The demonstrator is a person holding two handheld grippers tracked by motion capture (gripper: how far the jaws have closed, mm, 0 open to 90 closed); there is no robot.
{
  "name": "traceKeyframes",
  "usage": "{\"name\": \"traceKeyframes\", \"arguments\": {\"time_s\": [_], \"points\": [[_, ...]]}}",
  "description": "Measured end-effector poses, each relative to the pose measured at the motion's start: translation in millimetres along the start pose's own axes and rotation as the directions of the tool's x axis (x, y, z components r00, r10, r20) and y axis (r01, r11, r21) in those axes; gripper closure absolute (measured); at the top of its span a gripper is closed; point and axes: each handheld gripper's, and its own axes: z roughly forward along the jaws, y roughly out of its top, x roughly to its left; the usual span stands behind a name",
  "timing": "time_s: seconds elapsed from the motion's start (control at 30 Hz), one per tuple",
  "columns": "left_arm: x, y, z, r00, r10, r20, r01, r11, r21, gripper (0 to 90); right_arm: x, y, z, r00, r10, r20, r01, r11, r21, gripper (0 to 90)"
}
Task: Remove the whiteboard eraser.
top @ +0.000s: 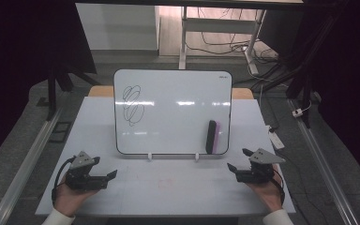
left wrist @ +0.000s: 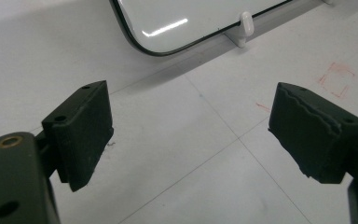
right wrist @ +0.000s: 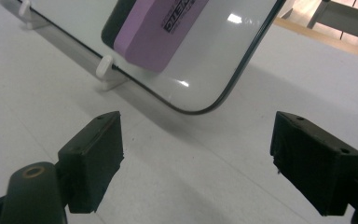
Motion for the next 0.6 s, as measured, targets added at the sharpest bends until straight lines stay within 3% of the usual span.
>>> {"name": "traceKeyframes", "arguments": {"time_s": [0.33, 0.43, 0.6], "points": [[0.5, 0.3, 0.5, 1.0000, 0.005, -0.002, -0.005, 0.9999, -0.009, 14.2, -3.5, -1.9, -0.9, 0.9998, 0.020, -0.004, -0.020, 1.000, -0.008, 18.7], [-0.2, -0.2, 0.5, 0.9999, 0.013, -0.004, -0.013, 0.9999, -0.010, 14.2, -1.1, -3.1, -0.6, 0.9999, 0.000, 0.010, 0.001, 1.000, -0.005, 19.5], [1.6, -2.2, -1.5, 1.0000, -0.005, -0.002, 0.005, 0.9998, -0.017, 14.2, 1.0, -1.0, 0.0, 1.0000, 0.002, 0.008, -0.001, 1.000, -0.018, 19.6]]}}
